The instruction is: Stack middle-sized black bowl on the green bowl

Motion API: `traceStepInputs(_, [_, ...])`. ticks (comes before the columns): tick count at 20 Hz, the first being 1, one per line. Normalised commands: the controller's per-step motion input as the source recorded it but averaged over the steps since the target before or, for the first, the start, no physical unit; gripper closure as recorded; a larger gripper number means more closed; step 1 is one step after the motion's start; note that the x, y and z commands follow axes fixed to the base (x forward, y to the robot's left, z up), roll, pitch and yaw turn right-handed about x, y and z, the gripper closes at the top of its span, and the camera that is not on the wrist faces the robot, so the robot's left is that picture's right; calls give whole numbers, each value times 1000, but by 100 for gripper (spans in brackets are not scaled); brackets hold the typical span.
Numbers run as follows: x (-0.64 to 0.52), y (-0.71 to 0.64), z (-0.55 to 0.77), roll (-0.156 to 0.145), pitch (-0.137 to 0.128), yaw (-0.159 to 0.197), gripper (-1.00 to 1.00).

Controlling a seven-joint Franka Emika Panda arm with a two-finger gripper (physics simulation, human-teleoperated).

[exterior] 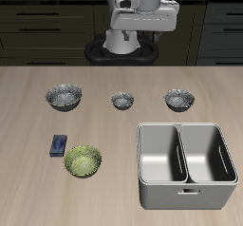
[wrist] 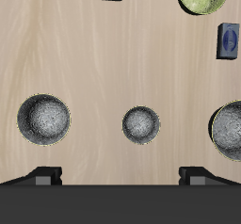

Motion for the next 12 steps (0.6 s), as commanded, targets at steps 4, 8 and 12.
traceStepInputs(4, [-31,553,-63,86,2,-14,-100])
traceStepInputs(8, [18,357,-49,47,-1,-6,-100])
traceStepInputs(12, [36,283,-55,27,11,-3,-100])
